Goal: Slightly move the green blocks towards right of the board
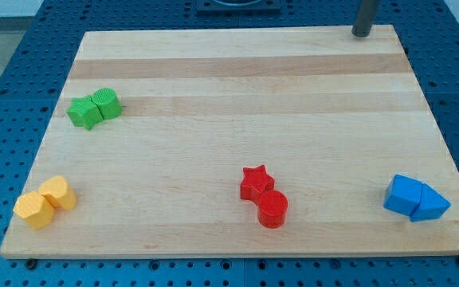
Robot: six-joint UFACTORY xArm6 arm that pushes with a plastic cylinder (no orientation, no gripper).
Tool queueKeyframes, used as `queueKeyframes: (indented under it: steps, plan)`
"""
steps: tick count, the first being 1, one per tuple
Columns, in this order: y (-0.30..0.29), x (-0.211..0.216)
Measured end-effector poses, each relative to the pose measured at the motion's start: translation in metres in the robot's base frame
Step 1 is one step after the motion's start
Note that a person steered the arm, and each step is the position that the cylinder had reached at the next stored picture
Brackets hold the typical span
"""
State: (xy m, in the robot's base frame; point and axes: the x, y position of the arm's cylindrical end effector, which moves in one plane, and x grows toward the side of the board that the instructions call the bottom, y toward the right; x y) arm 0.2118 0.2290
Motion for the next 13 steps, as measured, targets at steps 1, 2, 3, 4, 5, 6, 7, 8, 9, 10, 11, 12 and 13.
queueKeyframes:
  steps: [1, 2, 3, 4, 5, 6, 7, 8, 9, 10, 11, 12, 13]
  plan:
    - [0.0, 0.0]
    - [0.013, 0.012]
    - [0.04, 0.036]
    - [0.042, 0.038]
    - [0.015, 0.026]
    - [-0.075, 0.015]
    - [-0.193, 0.017]
    - [-0.304, 0.023]
    - [-0.409, 0.024]
    - [-0.494, 0.061]
    - [-0.533, 0.086]
    - [-0.531, 0.163]
    - [-0.53, 0.228]
